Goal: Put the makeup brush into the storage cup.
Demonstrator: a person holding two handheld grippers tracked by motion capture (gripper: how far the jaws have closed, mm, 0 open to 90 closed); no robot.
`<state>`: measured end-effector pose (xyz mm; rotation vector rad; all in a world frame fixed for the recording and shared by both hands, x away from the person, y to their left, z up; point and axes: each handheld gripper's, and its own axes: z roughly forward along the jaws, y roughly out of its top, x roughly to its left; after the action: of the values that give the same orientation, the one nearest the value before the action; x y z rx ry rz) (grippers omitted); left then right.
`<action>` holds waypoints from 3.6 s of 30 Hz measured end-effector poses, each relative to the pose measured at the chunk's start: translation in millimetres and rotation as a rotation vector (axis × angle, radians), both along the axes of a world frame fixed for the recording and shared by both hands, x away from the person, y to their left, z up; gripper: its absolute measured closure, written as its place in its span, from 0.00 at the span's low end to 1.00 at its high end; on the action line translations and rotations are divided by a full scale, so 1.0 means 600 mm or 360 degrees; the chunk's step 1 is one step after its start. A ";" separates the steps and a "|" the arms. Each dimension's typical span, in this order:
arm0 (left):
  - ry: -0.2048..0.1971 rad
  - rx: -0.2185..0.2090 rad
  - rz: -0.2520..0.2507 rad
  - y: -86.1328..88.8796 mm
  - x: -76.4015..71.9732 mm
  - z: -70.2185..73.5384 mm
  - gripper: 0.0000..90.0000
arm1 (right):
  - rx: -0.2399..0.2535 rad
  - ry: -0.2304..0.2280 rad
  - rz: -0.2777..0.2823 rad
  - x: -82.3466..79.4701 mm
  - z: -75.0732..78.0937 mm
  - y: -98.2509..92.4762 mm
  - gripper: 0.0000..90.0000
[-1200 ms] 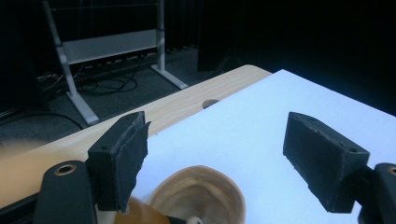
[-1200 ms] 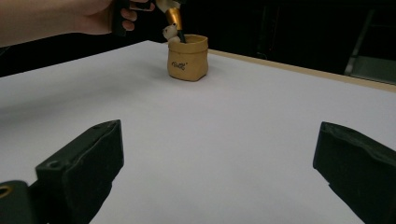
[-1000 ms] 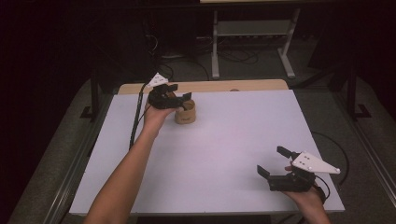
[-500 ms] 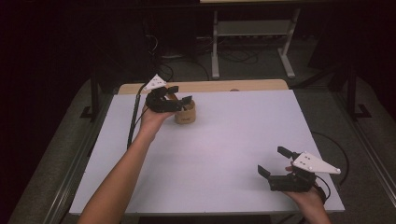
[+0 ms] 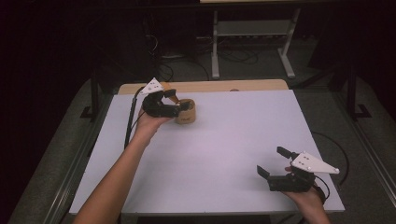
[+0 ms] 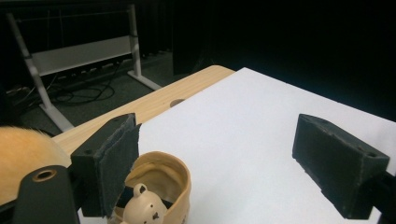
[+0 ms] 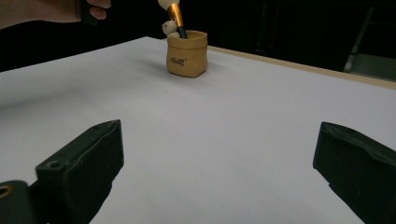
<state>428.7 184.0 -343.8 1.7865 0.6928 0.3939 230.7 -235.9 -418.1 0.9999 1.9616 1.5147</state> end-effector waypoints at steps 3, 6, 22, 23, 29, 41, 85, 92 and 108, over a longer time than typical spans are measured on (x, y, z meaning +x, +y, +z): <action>-0.0009 -0.0006 -0.0003 0.002 -0.007 0.001 0.14 | -0.0006 -0.0011 0.0001 -0.001 0.001 0.000 0.01; 0.0014 -0.0013 -0.0025 0.003 -0.015 0.002 0.12 | -0.0012 -0.0014 0.0002 0.000 0.001 -0.001 0.01; 0.0027 -0.0025 -0.0031 0.023 -0.047 -0.001 0.11 | -0.0007 -0.0013 -0.0001 0.000 0.001 0.000 0.01; 0.0028 -0.0021 -0.0027 0.025 -0.051 -0.002 0.11 | -0.0005 -0.0013 -0.0002 0.000 0.001 0.000 0.01; 0.0015 -0.0024 -0.0009 0.038 -0.067 -0.008 0.12 | -0.0006 -0.0010 0.0000 0.000 0.001 0.000 0.01; -0.0018 -0.0020 0.0003 0.053 -0.105 -0.028 0.12 | -0.0008 -0.0009 -0.0001 0.000 0.001 0.000 0.01; -0.0066 -0.0071 0.0009 0.133 -0.237 -0.072 0.12 | -0.0024 -0.0014 0.0014 0.002 0.000 0.002 0.01; -0.0054 -0.0077 0.0026 0.150 -0.262 -0.080 0.12 | -0.0017 -0.0002 0.0010 0.002 0.000 0.003 0.01; -0.0063 -0.0061 0.0051 0.179 -0.296 -0.101 0.12 | -0.0019 -0.0001 0.0002 0.001 0.000 0.002 0.01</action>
<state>250.8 291.5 -404.2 1.7290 0.6977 0.4340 231.5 -234.7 -418.4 0.9934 1.9691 1.5019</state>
